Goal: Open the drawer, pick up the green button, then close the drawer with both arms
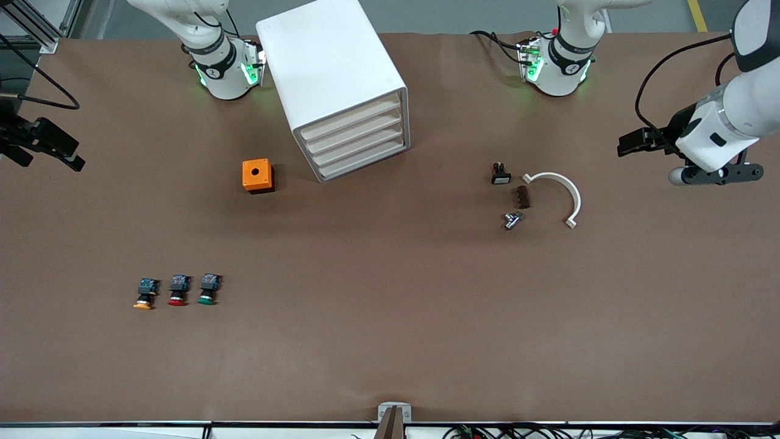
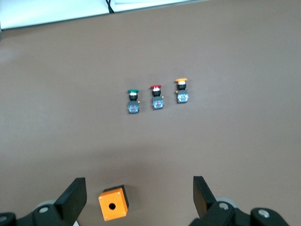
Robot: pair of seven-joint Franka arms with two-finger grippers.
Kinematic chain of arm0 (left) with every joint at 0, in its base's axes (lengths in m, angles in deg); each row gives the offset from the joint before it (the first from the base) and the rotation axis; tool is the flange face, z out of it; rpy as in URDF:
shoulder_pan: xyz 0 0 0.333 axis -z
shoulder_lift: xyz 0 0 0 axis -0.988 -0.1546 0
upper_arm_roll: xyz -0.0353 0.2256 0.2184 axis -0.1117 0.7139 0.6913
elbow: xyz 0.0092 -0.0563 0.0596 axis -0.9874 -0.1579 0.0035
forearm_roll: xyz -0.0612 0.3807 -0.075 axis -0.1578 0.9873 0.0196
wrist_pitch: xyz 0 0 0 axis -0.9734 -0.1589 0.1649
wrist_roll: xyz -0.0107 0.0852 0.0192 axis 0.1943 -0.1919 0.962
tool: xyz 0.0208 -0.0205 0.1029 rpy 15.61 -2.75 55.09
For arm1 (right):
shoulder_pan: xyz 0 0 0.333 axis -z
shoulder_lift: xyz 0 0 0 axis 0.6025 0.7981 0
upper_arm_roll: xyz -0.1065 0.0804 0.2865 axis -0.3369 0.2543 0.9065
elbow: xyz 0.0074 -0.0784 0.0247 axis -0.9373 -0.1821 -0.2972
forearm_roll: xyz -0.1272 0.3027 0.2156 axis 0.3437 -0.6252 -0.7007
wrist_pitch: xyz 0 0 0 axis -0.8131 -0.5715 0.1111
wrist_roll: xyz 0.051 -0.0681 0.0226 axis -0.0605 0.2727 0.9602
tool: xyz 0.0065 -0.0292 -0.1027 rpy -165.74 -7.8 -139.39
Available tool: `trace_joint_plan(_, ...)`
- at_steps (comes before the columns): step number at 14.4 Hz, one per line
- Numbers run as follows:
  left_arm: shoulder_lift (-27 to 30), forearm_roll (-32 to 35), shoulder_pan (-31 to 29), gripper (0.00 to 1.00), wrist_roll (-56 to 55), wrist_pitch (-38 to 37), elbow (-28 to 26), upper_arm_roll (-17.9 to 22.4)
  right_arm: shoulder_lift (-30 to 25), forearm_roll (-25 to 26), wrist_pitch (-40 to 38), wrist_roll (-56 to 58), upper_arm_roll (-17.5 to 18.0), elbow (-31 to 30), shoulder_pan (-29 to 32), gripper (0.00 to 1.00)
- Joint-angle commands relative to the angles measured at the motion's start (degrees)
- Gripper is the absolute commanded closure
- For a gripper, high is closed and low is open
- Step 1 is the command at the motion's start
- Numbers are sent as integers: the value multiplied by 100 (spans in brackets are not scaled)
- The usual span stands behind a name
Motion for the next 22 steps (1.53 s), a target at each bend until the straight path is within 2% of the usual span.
trace_joint_plan(1,390,175,37,0,111,535,-401,78,180,-54,97,-18,-6,188,-7,0)
trace_joint_plan(6,320,192,-165,0,689,475,302,87,339,-54,54,-26,-6,451,-7,0)
trace_joint_plan(11,206,184,-156,0,472,44,776,69,339,-54,54,0,-14,460,11,0)
trace_joint_plan(17,74,184,-148,0,454,-114,961,34,357,-63,45,9,-14,460,19,0)
trace_joint_plan(22,-278,184,-165,0,445,-439,1515,34,357,-81,54,17,-14,486,37,0)
